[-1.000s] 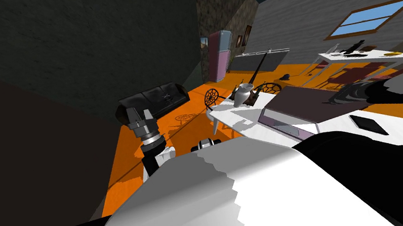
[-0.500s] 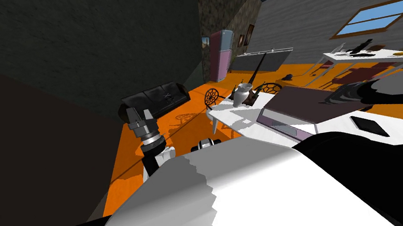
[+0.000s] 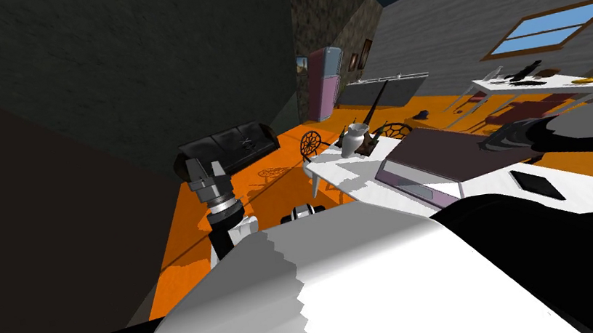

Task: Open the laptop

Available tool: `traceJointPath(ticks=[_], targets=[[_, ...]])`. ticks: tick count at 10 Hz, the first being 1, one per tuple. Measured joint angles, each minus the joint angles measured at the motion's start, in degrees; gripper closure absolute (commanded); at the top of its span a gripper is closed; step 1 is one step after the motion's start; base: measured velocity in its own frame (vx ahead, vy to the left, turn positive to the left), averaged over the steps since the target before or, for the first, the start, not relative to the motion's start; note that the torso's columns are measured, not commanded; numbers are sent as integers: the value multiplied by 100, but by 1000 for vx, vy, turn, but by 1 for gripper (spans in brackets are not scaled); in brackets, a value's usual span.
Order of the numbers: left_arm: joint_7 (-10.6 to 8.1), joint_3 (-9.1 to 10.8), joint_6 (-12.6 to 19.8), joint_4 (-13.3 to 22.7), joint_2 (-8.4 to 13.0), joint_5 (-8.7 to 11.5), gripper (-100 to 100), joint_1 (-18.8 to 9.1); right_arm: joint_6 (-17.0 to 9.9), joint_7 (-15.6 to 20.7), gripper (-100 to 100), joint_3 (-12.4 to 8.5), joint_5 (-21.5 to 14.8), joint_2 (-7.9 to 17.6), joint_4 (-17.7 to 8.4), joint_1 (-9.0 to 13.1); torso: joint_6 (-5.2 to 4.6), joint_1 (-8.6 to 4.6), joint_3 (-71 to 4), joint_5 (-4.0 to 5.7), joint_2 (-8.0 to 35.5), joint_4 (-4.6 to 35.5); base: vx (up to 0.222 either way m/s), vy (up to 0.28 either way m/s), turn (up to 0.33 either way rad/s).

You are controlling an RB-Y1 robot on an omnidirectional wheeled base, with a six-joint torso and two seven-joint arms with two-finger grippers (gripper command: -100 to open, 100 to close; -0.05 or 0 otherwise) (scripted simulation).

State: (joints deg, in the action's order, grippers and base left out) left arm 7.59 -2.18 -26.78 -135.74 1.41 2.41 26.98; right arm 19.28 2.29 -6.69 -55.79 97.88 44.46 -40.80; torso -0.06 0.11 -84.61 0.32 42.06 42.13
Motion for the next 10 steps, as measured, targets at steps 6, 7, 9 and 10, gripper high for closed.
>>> traceJointPath(ticks=[6,7,9,10], targets=[[0,0,0,0,0,0,0,0,481,840,100,-376,89,-290,-380,239,15,-26,-3,-21,8,10,43,39,-44],[0,0,0,0,0,0,0,0,572,1006,100,-434,101,-344,-471,321,14,-23,-1,-21,11,11,51,41,-50],[0,0,0,0,0,0,0,-1,683,1210,100,-520,119,-402,-575,380,21,-23,5,-24,21,14,-5,19,-24],[0,0,0,1,0,0,0,-2,536,1278,100,-499,147,-468,-511,421,24,-25,11,-13,27,14,-45,30,7]])
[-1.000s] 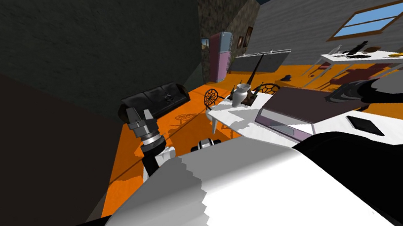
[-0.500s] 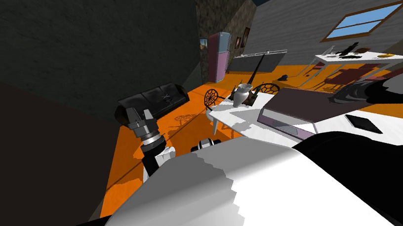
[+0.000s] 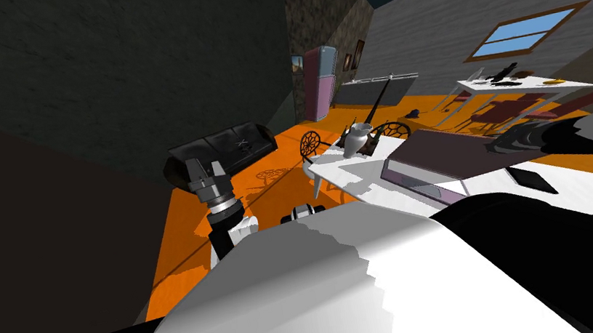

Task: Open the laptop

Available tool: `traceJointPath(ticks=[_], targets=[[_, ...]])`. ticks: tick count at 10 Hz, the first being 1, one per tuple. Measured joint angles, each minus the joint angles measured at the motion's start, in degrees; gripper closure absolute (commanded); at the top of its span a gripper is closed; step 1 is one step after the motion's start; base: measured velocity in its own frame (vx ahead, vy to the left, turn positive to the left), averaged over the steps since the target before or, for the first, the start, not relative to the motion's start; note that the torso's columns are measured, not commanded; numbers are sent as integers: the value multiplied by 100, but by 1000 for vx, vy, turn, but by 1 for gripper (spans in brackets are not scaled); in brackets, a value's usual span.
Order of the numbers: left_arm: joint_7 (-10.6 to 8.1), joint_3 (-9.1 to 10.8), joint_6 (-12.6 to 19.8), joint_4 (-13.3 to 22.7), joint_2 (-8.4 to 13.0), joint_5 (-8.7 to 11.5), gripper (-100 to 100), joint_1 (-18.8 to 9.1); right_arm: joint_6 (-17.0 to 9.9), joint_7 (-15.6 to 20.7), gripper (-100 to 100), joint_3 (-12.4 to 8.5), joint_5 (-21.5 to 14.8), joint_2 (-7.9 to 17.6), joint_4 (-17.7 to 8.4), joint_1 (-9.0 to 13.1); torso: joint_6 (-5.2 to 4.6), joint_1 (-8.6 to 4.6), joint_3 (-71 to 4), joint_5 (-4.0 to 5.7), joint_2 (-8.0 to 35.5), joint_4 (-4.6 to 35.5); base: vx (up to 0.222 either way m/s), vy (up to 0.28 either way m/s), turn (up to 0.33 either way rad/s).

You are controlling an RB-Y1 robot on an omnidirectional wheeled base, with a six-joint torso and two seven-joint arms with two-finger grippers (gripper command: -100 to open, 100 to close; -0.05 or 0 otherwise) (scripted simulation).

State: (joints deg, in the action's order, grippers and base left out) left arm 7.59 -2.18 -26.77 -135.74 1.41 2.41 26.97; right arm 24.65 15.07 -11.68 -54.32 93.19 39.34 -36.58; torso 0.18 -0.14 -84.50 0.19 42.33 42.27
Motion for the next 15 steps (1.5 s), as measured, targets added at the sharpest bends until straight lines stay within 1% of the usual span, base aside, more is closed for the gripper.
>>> traceJointPath(ticks=[1,2,3,4,5,6,8,9,10,11,12,13,14,15], targets=[[0,0,0,0,0,0,0,0,-124,84,100,50,10,-54,13,95,-6,-3,-3,-4,-4,0,-60,32,-1],[0,0,0,0,0,0,0,0,-285,212,100,139,24,-152,43,265,-5,-6,-3,8,-9,-4,-60,33,12],[0,0,0,0,0,0,0,0,-410,320,100,216,27,-220,30,415,-12,-13,-9,1,-14,-4,-54,28,-10],[0,0,0,0,0,0,0,0,-594,380,100,285,55,-280,132,475,-6,-15,-11,11,-21,-8,-50,30,8],[0,0,0,0,0,0,0,0,-743,476,100,316,67,-354,138,570,-11,-19,-15,3,-22,-6,-64,34,0],[0,0,0,0,0,0,0,0,-896,627,100,304,113,-451,194,627,-9,-18,-10,11,-17,-7,-50,29,3],[0,0,0,0,0,0,0,0,-1169,702,100,370,134,-517,278,678,-15,-21,-17,-4,-24,-5,-25,11,-2],[0,0,0,0,0,0,0,0,-1295,821,100,397,155,-606,292,798,-9,-21,-12,6,-19,-6,-38,20,1],[0,0,0,0,0,0,0,0,-1452,888,100,442,170,-650,336,848,-9,-20,-11,5,-17,-5,-59,27,-11],[0,0,0,0,0,0,0,0,-1574,1048,100,550,159,-766,279,1132,0,-20,-7,17,-16,-7,-53,21,12],[0,0,0,0,0,0,0,0,-1716,1140,100,570,177,-816,323,1172,-6,-23,-10,16,-20,-9,-19,13,13],[0,0,0,0,0,0,0,0,-1835,1131,100,574,198,-821,396,1113,-13,-23,-16,8,-27,-9,-39,15,-18],[0,0,0,0,0,0,0,0,-1941,1261,100,636,187,-928,355,1336,-5,-18,-11,16,-22,-9,-40,19,5],[0,0,0,0,0,0,0,0,-2106,1312,100,663,225,-953,442,1311,-7,-15,-10,14,-20,-9,-44,26,-10]])
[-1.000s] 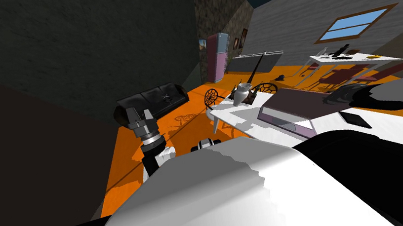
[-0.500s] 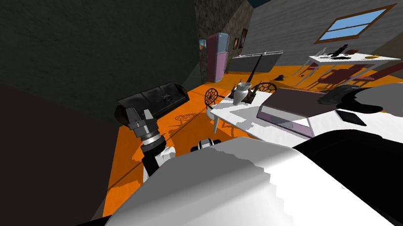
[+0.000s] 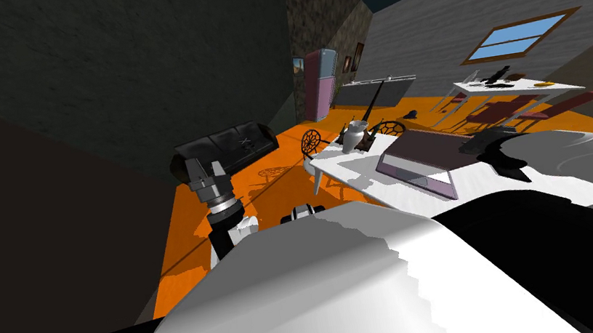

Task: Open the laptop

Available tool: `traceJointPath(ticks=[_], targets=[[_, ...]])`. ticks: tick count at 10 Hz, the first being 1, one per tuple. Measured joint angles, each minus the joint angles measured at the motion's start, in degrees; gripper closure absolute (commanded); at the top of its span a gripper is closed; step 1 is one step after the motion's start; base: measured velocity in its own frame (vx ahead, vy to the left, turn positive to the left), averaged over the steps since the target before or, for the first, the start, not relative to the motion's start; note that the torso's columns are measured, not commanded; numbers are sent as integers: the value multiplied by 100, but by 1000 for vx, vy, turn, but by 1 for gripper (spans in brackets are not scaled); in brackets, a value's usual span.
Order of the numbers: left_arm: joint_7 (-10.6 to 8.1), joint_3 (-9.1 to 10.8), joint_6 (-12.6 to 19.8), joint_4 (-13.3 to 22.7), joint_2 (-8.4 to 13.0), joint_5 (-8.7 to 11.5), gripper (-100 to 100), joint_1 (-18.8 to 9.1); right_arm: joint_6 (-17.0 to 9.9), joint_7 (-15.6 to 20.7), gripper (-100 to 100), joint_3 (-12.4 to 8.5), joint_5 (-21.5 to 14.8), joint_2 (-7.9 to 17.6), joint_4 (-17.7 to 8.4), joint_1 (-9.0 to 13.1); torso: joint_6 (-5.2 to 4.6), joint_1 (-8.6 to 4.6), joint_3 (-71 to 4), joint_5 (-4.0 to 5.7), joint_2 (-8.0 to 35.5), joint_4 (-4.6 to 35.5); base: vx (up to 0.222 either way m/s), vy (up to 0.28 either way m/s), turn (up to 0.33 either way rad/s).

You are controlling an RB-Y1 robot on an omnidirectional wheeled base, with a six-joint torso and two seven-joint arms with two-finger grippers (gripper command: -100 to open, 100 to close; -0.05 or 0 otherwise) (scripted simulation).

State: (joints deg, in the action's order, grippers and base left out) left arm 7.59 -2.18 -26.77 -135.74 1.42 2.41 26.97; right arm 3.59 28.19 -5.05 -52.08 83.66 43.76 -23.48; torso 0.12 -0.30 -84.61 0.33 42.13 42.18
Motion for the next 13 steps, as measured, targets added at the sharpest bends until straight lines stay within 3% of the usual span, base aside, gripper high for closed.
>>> traceJointPath(ticks=[2,3,6,7,8,10,13], targets=[[0,0,0,0,0,0,0,0,-333,174,100,68,44,-152,118,126,5,-6,-4,-2,-5,-1,-56,29,-5],[0,0,0,0,0,0,0,0,-547,248,100,218,108,-206,189,251,15,-2,-4,7,-7,-4,-52,33,18],[0,0,0,0,0,0,0,0,-1077,528,100,309,151,-433,317,467,6,3,-9,-12,-10,0,-43,24,-1],[0,0,0,0,0,0,0,0,-1104,545,100,312,149,-441,317,476,-3,4,-11,-21,-9,2,-59,-27,71],[0,0,0,0,0,0,0,-1,-1349,558,100,379,198,-496,502,373,22,-4,-3,2,-3,-2,-89,-36,68],[0,0,0,0,1,0,0,-1,-1633,618,100,301,-183,-804,476,589,13,-25,-1,2,2,0,-108,-53,99],[0,0,0,0,0,0,0,-1,-2146,755,100,381,-430,-1129,620,768,3,-37,-13,19,-24,-11,-74,-27,54]])
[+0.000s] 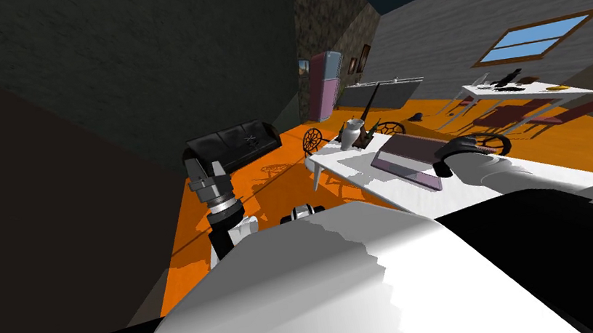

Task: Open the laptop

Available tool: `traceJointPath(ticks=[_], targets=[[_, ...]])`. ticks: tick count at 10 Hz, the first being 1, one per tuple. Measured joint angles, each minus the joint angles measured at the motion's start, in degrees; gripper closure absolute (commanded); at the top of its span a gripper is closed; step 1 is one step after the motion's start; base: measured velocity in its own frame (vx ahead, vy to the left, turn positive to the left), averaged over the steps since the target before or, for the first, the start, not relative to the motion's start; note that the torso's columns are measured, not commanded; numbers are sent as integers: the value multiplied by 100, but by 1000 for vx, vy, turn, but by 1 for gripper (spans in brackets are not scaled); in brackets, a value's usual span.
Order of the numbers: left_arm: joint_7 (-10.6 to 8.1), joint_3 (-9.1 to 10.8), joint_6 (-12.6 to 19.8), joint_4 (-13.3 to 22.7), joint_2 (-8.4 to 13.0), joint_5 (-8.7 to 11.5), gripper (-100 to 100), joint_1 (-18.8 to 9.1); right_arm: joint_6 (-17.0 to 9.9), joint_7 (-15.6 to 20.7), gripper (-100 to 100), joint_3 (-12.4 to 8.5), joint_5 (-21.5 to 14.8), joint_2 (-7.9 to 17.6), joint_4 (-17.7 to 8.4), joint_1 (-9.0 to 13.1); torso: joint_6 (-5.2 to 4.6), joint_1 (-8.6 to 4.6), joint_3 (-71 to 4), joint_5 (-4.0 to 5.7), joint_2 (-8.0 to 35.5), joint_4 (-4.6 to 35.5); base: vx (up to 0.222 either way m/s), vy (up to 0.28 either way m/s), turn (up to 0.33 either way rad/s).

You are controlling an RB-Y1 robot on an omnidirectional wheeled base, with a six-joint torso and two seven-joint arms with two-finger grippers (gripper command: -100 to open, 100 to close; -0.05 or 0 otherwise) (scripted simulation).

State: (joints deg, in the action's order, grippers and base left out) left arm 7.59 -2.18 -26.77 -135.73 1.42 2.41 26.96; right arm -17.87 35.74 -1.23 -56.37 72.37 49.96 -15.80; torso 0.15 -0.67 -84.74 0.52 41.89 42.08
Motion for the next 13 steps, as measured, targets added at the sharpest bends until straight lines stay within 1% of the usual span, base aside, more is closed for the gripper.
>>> traceJointPath(ticks=[1,2,3,4,5,6,7,8,9,11,12,13], targets=[[0,0,0,0,0,0,0,1,-156,24,100,16,-18,-52,34,6,-14,0,-5,-8,-5,1,-71,-46,62],[0,0,0,0,0,0,0,0,-345,9,100,-8,-199,-210,101,21,2,-9,5,11,8,-2,-85,-37,68],[0,0,0,0,0,0,0,0,-530,63,100,20,-210,-286,153,58,1,-13,7,6,10,2,-107,-43,74],[0,0,0,0,0,0,0,0,-683,78,100,60,-418,-440,113,215,14,-17,8,15,8,-1,-90,-34,83],[0,0,0,0,0,0,0,0,-821,61,100,84,-536,-532,115,268,5,-20,-1,11,-4,-2,-37,-10,36],[0,0,0,0,0,0,0,1,-984,103,100,88,-505,-570,190,241,-10,-11,-7,1,-11,-2,-59,-34,33],[0,0,0,0,0,0,0,0,-1164,190,100,97,-570,-705,256,304,13,-11,-2,12,-5,-5,-73,-29,66],[0,0,0,0,0,0,0,0,-1348,238,100,102,-620,-796,329,302,13,-11,-2,8,-4,-3,-41,-7,40],[0,0,0,0,0,0,0,1,-1478,252,100,110,-635,-826,356,302,-1,-2,-5,-5,-6,-1,-80,-28,58],[0,0,0,0,0,0,0,0,-1815,295,100,128,-820,-1041,436,378,13,5,2,-5,4,2,-91,-45,87],[0,1,0,0,0,0,0,0,-2033,423,100,126,-887,-1199,569,423,34,15,0,2,-1,-2,-98,-42,76],[0,0,0,0,0,0,0,0,-2222,456,100,157,-983,-1306,587,481,20,22,-5,-8,-7,-2,-46,-10,27]])
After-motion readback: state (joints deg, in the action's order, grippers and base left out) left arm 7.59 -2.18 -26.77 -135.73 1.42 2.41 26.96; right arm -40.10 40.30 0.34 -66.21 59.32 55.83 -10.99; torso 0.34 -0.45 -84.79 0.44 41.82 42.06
